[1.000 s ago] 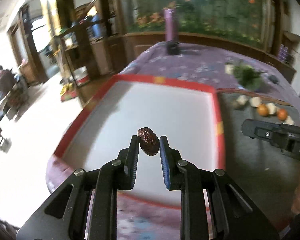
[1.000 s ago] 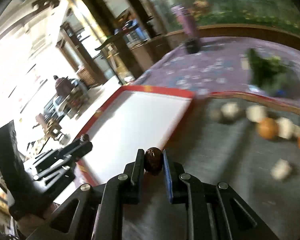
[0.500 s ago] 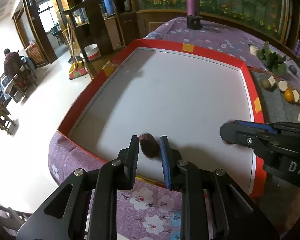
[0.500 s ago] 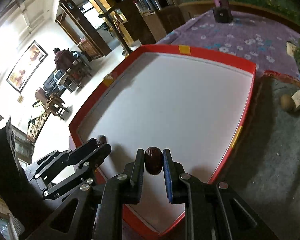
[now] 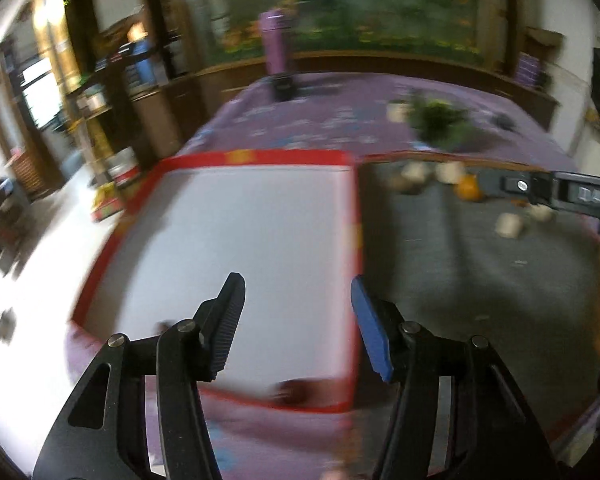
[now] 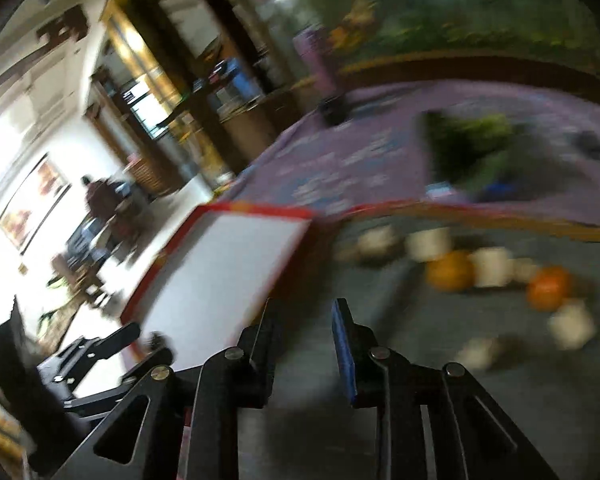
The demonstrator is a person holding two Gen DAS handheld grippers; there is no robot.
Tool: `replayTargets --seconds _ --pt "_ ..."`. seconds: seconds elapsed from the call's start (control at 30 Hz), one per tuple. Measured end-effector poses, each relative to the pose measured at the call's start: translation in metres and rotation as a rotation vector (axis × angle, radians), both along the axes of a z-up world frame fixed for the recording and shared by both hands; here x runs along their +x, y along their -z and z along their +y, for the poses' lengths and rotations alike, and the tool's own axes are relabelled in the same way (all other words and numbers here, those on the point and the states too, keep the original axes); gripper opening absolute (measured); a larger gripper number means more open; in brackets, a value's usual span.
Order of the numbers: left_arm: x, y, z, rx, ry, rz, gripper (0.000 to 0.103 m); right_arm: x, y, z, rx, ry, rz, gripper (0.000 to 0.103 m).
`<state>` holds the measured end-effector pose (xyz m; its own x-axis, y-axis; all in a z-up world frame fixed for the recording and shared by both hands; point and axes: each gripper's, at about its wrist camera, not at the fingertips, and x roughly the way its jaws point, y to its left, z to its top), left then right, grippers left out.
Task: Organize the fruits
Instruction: 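Open both grippers to drop the dates into the tray, then grasp a cream cube with the left gripper while the right gripper grasps another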
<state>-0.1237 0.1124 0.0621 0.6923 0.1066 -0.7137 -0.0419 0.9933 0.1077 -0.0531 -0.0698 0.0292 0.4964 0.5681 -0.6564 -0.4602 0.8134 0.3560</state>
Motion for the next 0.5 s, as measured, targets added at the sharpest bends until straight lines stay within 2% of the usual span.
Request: replayTargets --seconds 0.17,0.27,0.37,0.5 --pt "0.025 0.002 -0.061 -0.068 0.184 0.044 0.055 0.009 -0.001 -0.089 -0.084 0.186 -0.049 0.032" --pt "0.04 0.009 -0.094 -0.079 0.255 0.078 0.055 0.02 0.008 -0.13 -0.1 0.28 -0.048 0.032" --pt "0.055 0.018 -0.124 -0.074 0.307 0.107 0.055 0.028 0.021 -0.159 -0.022 0.318 -0.003 0.033" --pt "0.073 0.026 -0.142 -0.116 0.337 0.133 0.055 0.036 0.031 -0.168 -0.022 0.297 0.059 0.033"
